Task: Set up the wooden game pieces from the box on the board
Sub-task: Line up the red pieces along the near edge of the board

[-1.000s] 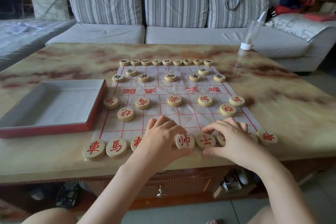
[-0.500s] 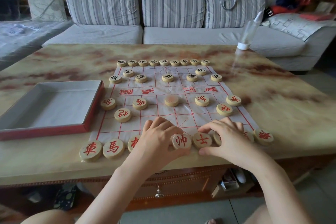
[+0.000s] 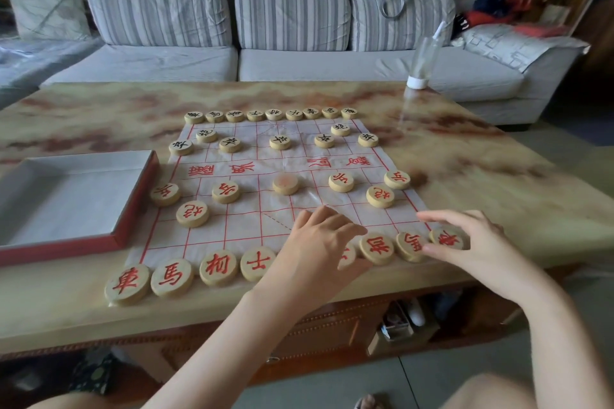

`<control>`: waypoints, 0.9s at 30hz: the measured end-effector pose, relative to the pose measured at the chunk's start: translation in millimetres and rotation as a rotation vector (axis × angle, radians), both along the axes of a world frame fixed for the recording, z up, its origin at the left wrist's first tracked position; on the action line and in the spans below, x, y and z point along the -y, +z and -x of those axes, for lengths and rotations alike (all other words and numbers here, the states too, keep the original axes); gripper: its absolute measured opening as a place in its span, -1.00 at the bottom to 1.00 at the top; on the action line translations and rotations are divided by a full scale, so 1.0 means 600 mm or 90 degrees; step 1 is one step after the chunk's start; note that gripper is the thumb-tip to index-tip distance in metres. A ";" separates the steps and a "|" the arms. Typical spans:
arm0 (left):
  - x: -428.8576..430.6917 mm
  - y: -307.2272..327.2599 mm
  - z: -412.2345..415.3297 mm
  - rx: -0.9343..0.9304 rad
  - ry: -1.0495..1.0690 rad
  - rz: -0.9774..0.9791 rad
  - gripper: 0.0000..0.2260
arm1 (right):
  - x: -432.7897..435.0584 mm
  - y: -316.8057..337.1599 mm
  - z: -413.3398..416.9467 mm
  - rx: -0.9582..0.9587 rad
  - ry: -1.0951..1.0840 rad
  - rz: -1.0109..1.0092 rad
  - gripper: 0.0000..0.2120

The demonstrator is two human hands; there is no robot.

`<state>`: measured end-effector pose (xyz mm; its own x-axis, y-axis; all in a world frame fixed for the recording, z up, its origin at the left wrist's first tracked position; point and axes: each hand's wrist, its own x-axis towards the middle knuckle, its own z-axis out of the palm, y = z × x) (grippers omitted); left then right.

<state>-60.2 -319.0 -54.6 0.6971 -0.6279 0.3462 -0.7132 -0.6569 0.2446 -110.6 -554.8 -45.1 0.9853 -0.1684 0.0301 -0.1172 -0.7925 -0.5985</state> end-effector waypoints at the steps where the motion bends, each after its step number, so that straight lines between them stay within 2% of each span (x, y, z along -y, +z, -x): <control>1: 0.008 -0.004 0.001 0.001 0.004 -0.001 -0.48 | 0.004 0.000 0.002 0.000 0.002 0.004 -0.59; 8: 0.052 -0.010 -0.009 0.016 0.072 0.001 -0.41 | 0.003 -0.004 0.001 -0.035 0.062 0.045 -0.49; 13: 0.067 -0.021 -0.015 0.024 0.112 -0.001 -0.30 | -0.002 -0.007 -0.007 -0.036 0.066 0.072 -0.53; 17: 0.069 -0.029 -0.020 -0.035 0.099 -0.007 -0.45 | -0.002 -0.013 -0.018 0.013 0.075 0.162 -0.59; 22: 0.068 -0.027 -0.013 -0.060 0.009 -0.009 -0.54 | -0.012 -0.021 -0.027 0.045 0.047 0.252 -0.34; 24: 0.067 -0.026 -0.009 -0.066 -0.014 -0.003 -0.44 | -0.017 -0.015 -0.024 0.064 0.068 0.238 -0.27; 27: 0.067 -0.028 -0.010 -0.028 0.002 0.039 -0.38 | -0.017 -0.009 -0.014 0.072 0.112 0.149 -0.41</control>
